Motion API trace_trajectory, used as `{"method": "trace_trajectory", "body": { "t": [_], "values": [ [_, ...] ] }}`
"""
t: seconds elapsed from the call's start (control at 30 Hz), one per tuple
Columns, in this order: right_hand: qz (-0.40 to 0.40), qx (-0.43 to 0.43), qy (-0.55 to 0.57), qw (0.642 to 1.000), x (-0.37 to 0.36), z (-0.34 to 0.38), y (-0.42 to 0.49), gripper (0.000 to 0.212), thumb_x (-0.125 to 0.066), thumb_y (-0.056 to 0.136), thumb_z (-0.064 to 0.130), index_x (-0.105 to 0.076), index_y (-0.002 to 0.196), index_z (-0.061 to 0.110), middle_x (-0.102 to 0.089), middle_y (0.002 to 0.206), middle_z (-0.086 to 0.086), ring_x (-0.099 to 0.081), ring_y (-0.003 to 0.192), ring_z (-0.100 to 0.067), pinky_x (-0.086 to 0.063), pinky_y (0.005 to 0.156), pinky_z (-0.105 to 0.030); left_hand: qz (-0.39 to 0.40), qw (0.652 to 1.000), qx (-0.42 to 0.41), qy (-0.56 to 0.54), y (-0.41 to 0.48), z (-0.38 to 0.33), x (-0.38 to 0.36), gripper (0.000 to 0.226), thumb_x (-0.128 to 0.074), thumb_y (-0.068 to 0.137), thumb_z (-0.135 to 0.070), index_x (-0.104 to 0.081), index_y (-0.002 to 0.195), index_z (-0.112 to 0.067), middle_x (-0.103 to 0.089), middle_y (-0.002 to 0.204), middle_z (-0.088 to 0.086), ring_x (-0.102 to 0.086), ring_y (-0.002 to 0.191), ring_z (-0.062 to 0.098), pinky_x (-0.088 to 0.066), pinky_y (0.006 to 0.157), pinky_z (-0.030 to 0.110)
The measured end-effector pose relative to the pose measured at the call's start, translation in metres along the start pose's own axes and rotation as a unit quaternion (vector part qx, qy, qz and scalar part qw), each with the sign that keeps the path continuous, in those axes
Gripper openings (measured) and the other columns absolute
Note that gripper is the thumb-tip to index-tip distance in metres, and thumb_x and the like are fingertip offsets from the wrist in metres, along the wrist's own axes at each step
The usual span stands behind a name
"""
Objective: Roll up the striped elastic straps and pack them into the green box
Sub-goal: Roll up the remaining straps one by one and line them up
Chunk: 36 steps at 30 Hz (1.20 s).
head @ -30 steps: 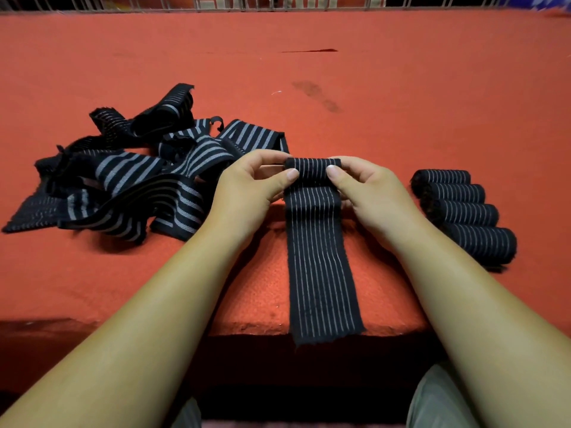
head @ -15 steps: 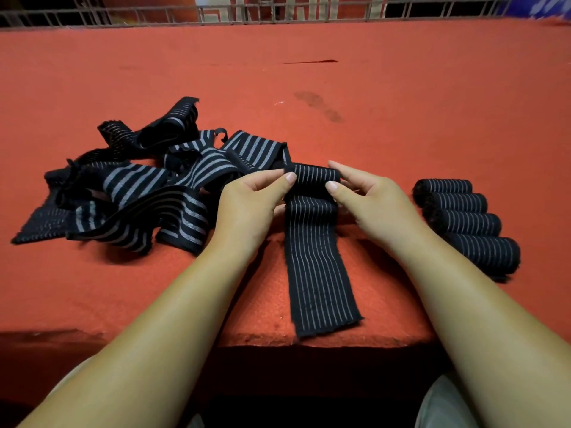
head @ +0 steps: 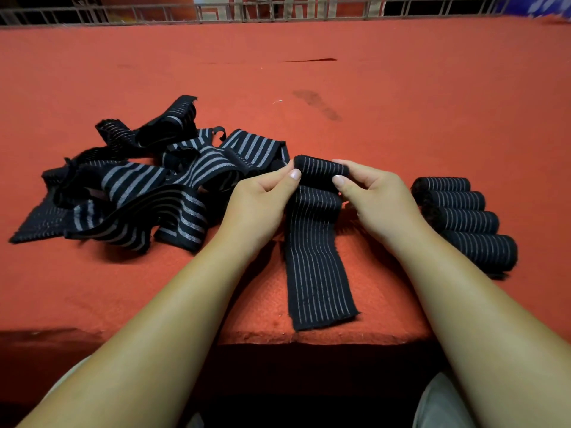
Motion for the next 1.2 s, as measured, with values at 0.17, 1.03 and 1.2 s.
{"method": "trace_trajectory", "body": {
  "t": [0.17, 1.03, 1.2],
  "values": [
    [0.012, -0.008, 0.028, 1.0, 0.0, -0.001, 0.0, 0.026, -0.064, 0.106, 0.014, -0.076, 0.124, 0.028, -0.079, 0.097, 0.013, -0.063, 0.066, 0.009, -0.045, 0.065, -0.008, 0.005, 1.0, -0.001, -0.026, 0.002, -0.001, 0.005, 0.032, -0.069, 0.106, -0.024, -0.075, 0.136, -0.02, -0.081, 0.123, 0.003, -0.076, 0.118, 0.019, -0.056, 0.11, 0.047],
    [-0.006, -0.009, 0.064, 0.998, 0.004, -0.006, 0.005, 0.031, -0.075, 0.096, 0.006, -0.077, 0.116, 0.029, -0.08, 0.104, -0.001, -0.074, 0.088, -0.005, -0.058, 0.076, -0.021, 0.036, 0.999, -0.004, -0.001, 0.004, -0.004, 0.004, 0.037, -0.071, 0.104, -0.014, -0.069, 0.141, -0.016, -0.07, 0.079, -0.005, -0.065, 0.066, 0.004, -0.057, 0.067, 0.023],
    [-0.003, -0.03, 0.125, 0.992, 0.0, -0.006, 0.003, 0.03, -0.077, 0.095, 0.004, -0.078, 0.116, 0.025, -0.077, 0.11, -0.013, -0.074, 0.085, -0.013, -0.062, 0.073, -0.036, 0.087, 0.995, 0.028, -0.032, 0.002, -0.003, -0.003, 0.027, -0.064, 0.109, -0.025, -0.075, 0.13, -0.012, -0.079, 0.103, 0.012, -0.07, 0.087, 0.013, -0.062, 0.083, 0.033]
  ]
}}
Point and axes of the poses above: each hand's wrist, its own y-axis towards the middle knuckle, its own x-axis out of the back of the hand, z = x × y, the point moved 7 cm from there along y, towards the middle knuckle
